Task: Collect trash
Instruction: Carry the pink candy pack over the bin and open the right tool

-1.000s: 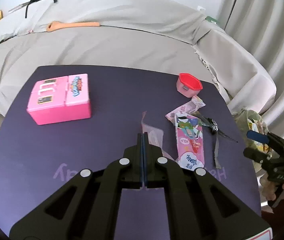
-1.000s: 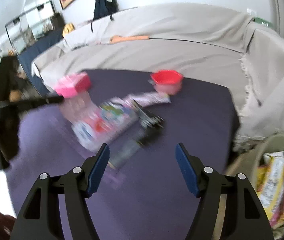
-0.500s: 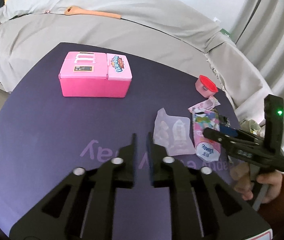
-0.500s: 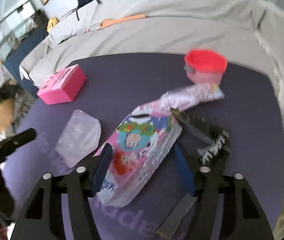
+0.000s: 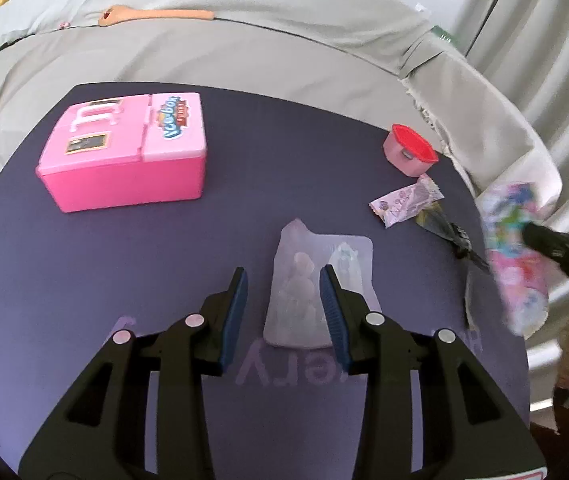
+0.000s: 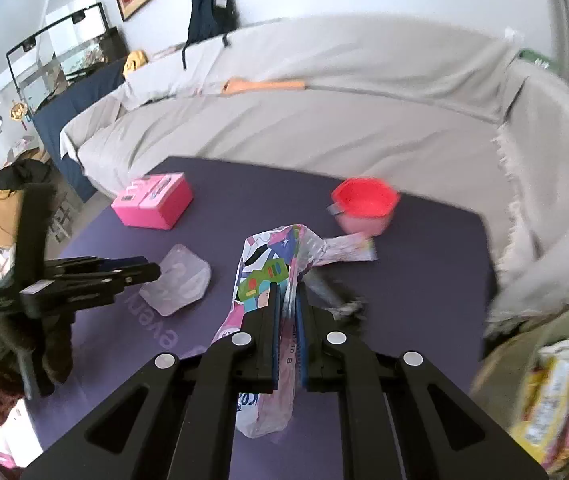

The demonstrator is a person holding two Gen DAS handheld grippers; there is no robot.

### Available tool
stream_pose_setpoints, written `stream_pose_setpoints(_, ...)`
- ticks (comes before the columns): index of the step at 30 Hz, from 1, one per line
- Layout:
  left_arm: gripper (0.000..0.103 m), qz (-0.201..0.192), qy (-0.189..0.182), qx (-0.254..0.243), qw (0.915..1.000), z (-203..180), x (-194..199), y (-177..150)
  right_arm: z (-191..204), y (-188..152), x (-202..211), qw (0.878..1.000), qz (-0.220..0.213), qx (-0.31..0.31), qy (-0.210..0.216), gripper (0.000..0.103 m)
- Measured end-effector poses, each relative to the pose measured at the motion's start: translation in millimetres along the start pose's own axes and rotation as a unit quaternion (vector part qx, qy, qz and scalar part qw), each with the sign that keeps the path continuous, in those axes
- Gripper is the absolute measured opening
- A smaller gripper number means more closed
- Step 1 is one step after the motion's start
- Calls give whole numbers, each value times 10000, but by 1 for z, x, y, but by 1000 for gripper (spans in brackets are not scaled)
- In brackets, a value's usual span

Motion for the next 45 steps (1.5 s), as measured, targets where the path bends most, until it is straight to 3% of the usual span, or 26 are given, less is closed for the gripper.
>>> stream_pose_setpoints(3, 36, 186, 63, 41, 9998, -7, -10, 1, -8, -6, 22, 9999, -86, 20, -96, 9)
stream_pose_setpoints(7, 34, 155, 369, 28, 9992, -17, -11, 0, -21, -21, 33, 9997, -116, -77, -178, 9)
stream_pose_setpoints(10, 6, 286, 396, 25, 9988, -24, -11, -5, -32, -31, 37, 9995, -119, -245, -147, 9)
stream_pose_setpoints(12, 3, 291, 323, 50, 9990, -30, -6, -7, -35, -36, 37, 9994, -133, -316, -110, 9)
stream_pose_setpoints(24, 1, -924, 127, -236, 9954, -82, 97, 35, -39, -31, 92, 9974, -677, -211, -110, 9)
stream_pose_setpoints(33, 1, -1275, -406, -682, 9887, -167, 136, 58, -56, -34, 154, 9928, -1105, -136, -442, 9)
stream_pose_setpoints(39, 1, -1051, -1035, -978, 9842, -239, 132, 58, -90, -50, 202, 9855, -1367, -259, -975, 9)
stream_pose_setpoints(45, 1, -674, -1628, -1421, 9741, -319, 111, 43, -140, -68, 257, 9725, -1600, -560, -1597, 9)
Point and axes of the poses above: each gripper's, at about its wrist camera, not at the fingertips, and x roughly against the way its jaws point, z to its left, y to its top, the point moved 5 cm from there along -x, roughly the way its jaws point, and after that the axes turned 14 degrees about y, right-handed, at the moved point
